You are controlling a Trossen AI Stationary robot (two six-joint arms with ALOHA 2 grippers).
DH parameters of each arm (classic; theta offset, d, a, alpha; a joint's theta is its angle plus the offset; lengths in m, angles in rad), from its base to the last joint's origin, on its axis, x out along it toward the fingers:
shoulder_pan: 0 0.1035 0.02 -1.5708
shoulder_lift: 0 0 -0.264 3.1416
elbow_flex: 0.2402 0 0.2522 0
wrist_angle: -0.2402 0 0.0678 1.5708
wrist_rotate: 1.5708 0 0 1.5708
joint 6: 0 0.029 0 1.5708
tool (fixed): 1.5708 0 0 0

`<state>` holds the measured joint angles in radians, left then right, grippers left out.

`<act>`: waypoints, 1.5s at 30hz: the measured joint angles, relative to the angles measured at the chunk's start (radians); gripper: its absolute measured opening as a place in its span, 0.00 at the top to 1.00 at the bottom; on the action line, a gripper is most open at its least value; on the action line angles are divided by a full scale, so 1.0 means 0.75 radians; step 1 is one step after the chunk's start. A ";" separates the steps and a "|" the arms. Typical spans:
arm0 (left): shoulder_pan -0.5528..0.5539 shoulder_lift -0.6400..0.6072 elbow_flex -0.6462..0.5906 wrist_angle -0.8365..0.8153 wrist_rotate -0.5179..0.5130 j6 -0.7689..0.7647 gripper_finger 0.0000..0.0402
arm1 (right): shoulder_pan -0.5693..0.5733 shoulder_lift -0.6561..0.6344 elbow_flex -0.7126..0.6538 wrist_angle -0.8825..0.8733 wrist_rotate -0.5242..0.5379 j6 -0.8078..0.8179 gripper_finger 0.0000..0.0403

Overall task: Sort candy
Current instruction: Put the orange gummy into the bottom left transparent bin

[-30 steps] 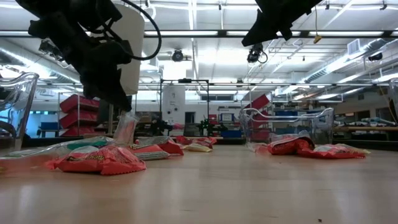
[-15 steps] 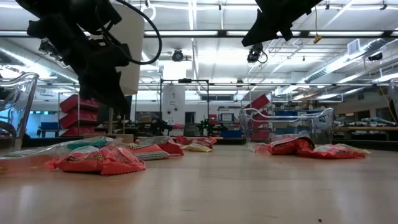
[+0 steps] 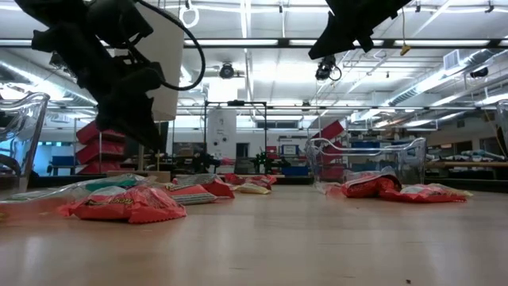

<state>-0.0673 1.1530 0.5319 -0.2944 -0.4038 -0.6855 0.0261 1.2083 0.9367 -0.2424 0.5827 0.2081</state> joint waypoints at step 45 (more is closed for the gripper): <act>0.003 0.247 -0.126 0.349 -0.047 -0.152 0.81 | 0.000 0.000 -0.001 0.002 0.000 0.011 0.95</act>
<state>-0.0654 1.3382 0.4374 -0.0328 -0.4393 -0.7997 0.0261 1.2083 0.9363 -0.2408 0.5827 0.2162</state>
